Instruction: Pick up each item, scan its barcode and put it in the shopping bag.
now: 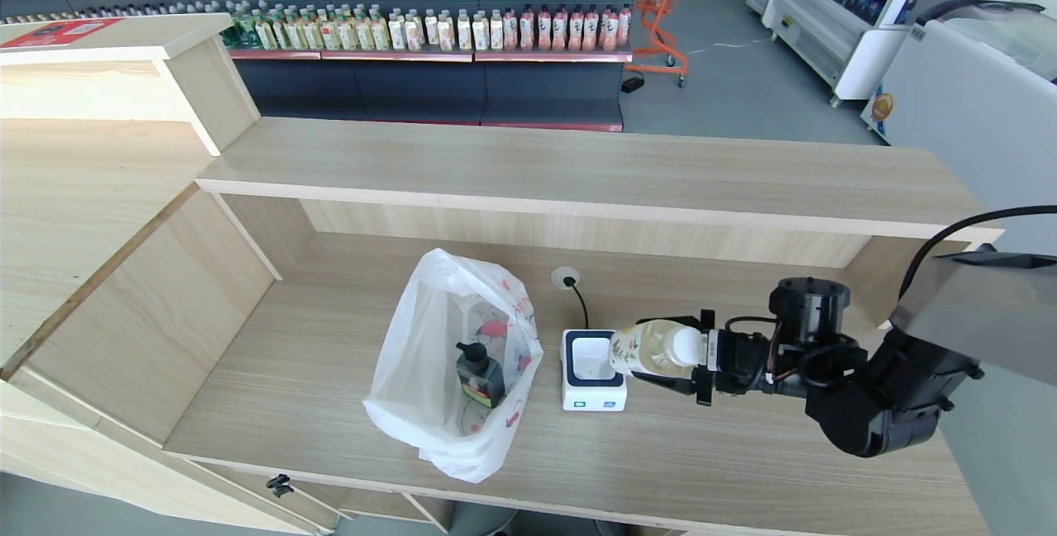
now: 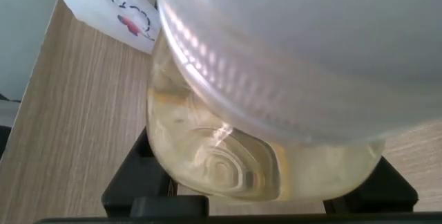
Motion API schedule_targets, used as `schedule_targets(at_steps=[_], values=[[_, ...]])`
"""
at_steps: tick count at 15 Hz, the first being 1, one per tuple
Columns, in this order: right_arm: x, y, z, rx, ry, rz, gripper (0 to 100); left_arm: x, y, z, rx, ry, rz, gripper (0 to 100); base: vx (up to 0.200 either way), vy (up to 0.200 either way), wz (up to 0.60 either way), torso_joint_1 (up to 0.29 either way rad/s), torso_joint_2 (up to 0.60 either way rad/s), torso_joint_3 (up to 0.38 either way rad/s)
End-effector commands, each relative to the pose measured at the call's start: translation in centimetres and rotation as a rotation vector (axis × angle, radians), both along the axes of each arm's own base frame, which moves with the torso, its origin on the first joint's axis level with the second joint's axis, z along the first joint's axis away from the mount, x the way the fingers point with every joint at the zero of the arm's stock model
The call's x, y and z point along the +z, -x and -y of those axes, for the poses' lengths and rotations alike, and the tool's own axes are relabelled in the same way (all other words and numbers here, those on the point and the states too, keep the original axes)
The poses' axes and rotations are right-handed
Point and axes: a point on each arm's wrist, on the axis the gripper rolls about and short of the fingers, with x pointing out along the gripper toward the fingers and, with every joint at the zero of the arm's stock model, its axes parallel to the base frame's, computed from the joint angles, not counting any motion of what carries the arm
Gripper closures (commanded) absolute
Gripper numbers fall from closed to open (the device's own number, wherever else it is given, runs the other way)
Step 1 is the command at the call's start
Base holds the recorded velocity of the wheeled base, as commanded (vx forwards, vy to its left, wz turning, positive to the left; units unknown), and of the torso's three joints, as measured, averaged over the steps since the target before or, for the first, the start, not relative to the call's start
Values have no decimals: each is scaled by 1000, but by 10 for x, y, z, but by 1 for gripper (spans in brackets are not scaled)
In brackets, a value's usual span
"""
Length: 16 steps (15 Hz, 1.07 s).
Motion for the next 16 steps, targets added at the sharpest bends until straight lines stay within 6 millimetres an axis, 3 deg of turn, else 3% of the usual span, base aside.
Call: schedule_targets(at_steps=[1, 8, 12, 16], values=[[-12, -7, -4, 37, 2, 3, 100, 0, 0, 0, 0, 0, -1, 0, 0, 0, 0, 0, 0, 0], [-27, -22, -10, 145, -3, 65, 100, 0, 0, 0, 0, 0, -1, 0, 0, 0, 0, 0, 0, 0], [-45, -28, -2, 150, 29, 120, 100, 0, 0, 0, 0, 0, -1, 0, 0, 0, 0, 0, 0, 0], [-42, -48, -8, 180, 12, 193, 100, 0, 0, 0, 0, 0, -1, 0, 0, 0, 0, 0, 0, 0]])
